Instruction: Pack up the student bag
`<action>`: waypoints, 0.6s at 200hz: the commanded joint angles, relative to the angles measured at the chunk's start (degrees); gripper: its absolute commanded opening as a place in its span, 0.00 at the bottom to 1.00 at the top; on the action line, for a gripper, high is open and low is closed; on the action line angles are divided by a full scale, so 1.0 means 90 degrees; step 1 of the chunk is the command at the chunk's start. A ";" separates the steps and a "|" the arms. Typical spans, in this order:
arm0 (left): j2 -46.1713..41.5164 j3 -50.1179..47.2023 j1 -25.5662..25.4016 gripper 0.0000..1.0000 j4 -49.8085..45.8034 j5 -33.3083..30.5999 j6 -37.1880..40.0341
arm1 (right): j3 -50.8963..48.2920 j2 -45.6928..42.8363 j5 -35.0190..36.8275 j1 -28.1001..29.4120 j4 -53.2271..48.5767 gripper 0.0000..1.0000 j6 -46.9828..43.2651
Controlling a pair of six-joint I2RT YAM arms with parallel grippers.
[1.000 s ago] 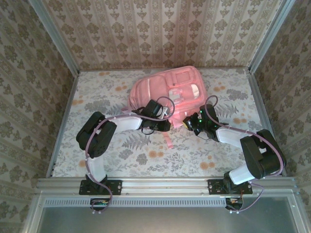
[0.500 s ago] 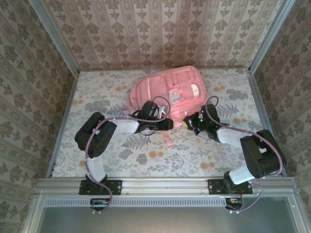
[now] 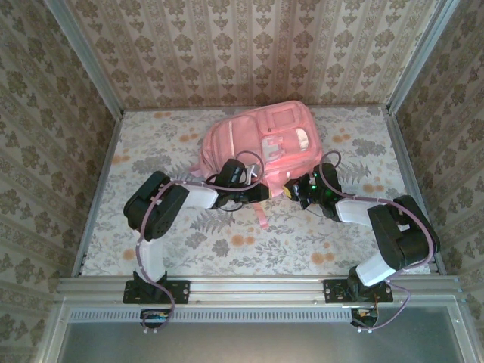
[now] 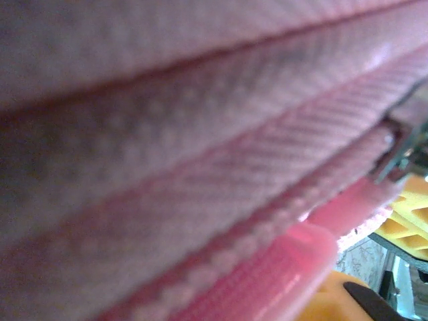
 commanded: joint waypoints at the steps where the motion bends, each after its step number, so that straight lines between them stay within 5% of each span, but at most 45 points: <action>1: 0.0170 0.0182 -0.0082 0.23 -0.0630 -0.0060 0.0253 | 0.0069 0.0025 -0.0881 0.0229 0.0446 0.00 0.0132; 94: -0.0647 0.0149 0.0273 0.16 -0.3166 -0.2080 0.1118 | 0.0151 -0.0621 -0.0500 0.0108 -0.0966 0.00 -0.0700; 120: -0.0928 0.0024 0.0050 0.21 -0.2947 -0.1943 0.1438 | 0.0210 -0.0654 -0.0588 0.0088 -0.0978 0.00 -0.0768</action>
